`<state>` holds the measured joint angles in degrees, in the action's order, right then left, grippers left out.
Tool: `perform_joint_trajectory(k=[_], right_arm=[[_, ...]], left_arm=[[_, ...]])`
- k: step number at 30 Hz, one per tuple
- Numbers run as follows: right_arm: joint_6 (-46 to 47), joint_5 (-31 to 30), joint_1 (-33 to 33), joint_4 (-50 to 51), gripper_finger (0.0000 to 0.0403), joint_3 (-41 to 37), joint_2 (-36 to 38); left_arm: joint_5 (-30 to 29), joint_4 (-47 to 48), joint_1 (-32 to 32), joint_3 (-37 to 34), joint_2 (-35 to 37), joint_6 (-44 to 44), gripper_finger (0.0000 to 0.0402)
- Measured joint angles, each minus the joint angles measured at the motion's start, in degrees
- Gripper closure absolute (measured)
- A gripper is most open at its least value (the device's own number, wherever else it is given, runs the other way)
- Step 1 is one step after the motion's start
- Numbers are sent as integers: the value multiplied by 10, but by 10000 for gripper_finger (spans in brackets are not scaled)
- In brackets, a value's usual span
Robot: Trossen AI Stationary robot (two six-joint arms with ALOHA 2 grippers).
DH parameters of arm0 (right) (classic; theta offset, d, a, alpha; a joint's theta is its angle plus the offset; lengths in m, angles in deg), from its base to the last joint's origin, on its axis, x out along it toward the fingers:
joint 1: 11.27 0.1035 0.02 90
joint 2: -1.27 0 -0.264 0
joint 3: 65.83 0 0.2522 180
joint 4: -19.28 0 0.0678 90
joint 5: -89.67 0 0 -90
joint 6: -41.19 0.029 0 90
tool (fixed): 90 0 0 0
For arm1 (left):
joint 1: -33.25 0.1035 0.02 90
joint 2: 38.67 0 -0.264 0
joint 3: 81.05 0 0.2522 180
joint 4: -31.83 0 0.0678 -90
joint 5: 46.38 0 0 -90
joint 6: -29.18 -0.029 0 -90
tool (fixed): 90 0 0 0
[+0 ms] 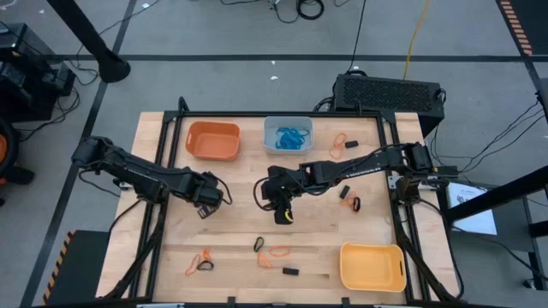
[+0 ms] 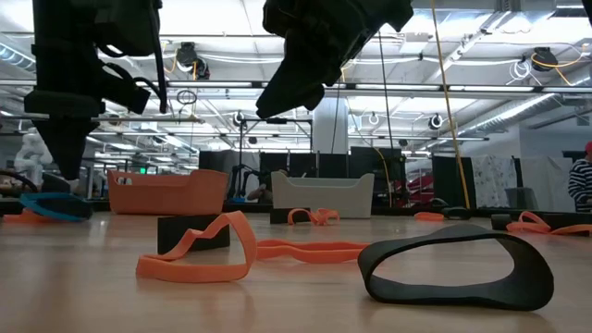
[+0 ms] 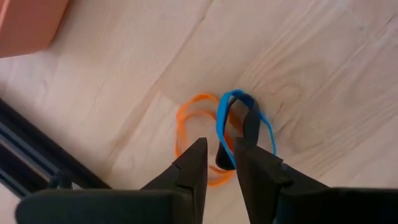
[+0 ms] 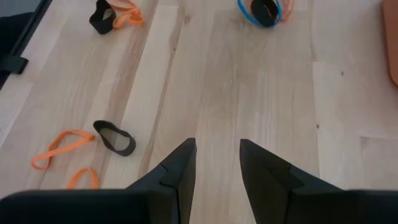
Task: Sort rubber bands into baskets
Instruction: Put the blue rubberband into the gray bin
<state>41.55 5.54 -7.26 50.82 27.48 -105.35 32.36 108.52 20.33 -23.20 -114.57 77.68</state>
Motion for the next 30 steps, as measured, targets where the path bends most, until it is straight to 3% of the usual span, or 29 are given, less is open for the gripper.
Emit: perform_joint_trajectory(k=[7, 23, 30], right_arm=[[0, 0, 0, 0, 287, 0, 0], [-1, 0, 0, 0, 287, 0, 0], [-2, 0, 0, 0, 287, 0, 0]], left_arm=[[-2, -57, 0, -25, -17, -29, 313], [7, -51, 1, -36, -32, -38, 316], [12, -57, 1, -36, -32, -39, 392]])
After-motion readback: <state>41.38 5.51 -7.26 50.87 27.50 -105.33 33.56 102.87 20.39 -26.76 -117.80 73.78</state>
